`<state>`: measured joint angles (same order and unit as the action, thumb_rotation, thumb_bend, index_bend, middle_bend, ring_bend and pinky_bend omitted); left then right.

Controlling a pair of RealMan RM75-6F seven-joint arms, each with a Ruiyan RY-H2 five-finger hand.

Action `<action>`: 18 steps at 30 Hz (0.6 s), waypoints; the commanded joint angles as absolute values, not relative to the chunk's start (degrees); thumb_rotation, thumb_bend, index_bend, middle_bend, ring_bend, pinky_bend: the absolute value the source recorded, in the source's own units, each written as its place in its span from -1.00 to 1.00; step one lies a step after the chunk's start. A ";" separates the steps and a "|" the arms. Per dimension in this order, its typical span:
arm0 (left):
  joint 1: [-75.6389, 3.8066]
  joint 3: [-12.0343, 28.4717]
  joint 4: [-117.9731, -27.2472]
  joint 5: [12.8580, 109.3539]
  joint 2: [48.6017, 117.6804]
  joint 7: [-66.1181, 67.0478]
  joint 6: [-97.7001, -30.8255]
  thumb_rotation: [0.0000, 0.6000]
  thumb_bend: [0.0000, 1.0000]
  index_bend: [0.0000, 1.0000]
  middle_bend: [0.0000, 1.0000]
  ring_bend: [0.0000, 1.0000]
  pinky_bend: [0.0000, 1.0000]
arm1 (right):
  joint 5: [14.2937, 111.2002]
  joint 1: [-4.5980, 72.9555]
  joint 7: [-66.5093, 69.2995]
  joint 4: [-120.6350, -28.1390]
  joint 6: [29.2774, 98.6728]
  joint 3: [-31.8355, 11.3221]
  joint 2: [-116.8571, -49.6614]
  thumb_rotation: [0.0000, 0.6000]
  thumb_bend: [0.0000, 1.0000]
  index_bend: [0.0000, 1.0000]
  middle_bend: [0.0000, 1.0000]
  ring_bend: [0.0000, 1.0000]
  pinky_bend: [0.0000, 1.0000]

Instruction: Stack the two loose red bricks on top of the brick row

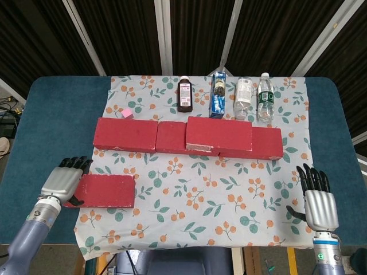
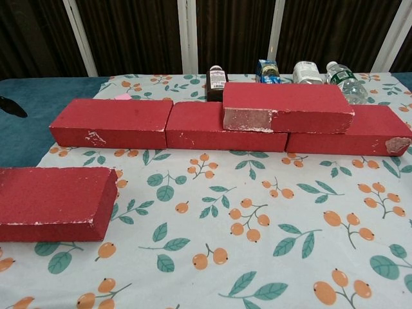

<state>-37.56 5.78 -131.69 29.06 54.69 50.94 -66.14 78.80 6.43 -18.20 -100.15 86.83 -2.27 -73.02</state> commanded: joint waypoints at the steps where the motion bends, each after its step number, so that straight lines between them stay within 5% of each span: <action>1: -39.54 4.33 -131.75 26.33 56.41 53.03 -66.54 1.00 -1.00 -1.00 -1.00 -1.00 -1.00 | 78.49 6.41 -18.36 -100.40 86.38 -2.32 -72.83 1.00 -0.70 -1.00 -1.00 -1.00 -1.00; 18: -41.35 0.95 -126.28 25.18 63.68 52.59 -70.19 1.00 -1.00 -1.00 -1.00 -1.00 -1.00 | 77.83 6.43 -18.43 -100.48 85.32 -3.30 -73.26 1.00 -0.70 -1.00 -1.00 -1.00 -1.00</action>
<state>-41.44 1.20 -126.86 24.80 63.16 52.93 -69.84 77.79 6.43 -18.40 -100.48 85.36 -3.31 -73.23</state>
